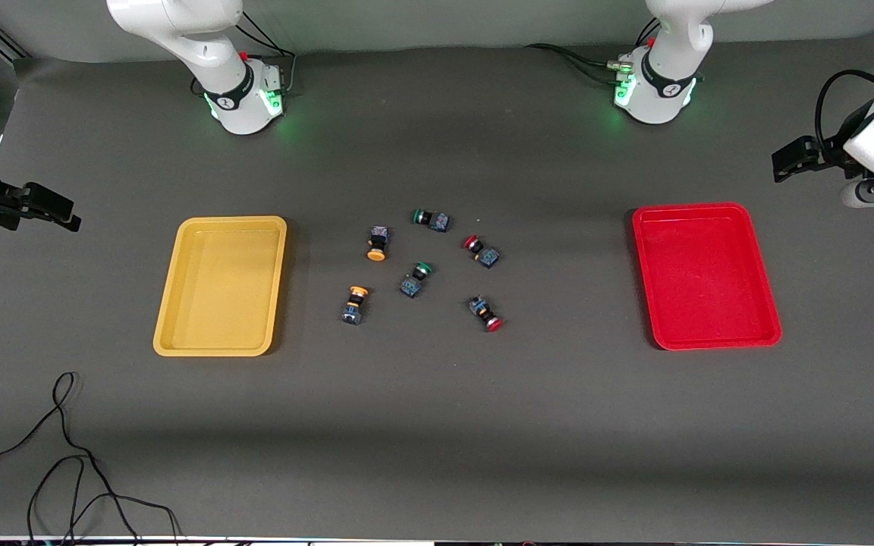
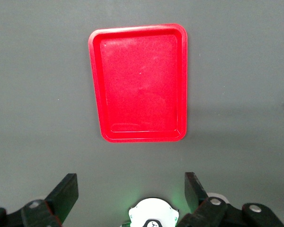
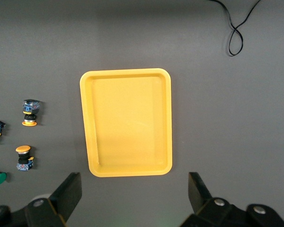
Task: Place red and yellow buttons in trays
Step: 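Move both grippers from rest toward the buttons between the trays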
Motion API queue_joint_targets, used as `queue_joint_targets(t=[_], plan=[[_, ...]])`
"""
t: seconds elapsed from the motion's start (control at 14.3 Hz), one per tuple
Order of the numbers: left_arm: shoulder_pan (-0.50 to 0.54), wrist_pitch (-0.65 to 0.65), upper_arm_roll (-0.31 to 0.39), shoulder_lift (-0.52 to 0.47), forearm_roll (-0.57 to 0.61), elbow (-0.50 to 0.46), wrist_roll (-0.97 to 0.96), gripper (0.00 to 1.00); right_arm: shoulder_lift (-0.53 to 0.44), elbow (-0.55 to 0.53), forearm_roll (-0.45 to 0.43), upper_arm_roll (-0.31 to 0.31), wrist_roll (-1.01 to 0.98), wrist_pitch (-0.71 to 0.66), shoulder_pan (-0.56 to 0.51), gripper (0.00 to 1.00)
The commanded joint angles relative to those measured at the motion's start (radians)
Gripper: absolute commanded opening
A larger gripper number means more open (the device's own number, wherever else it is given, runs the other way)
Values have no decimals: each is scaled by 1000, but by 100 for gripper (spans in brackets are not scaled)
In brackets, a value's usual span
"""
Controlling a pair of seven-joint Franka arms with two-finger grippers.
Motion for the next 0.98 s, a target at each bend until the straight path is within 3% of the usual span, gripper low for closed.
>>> queue_joint_targets(t=[0.0,0.35,0.91], plan=[[7,-36,-10,27,-4,35,5,100,-17,-7,-21,1,-19,-7,-3,100],[2,-64,-11,25,-4,48,5,100,-13,-24,-15,12,21,-17,30,100],[-94,-57,-33,48,-9,43,-6,100,-106,-337,20,10,645,216,481,100]])
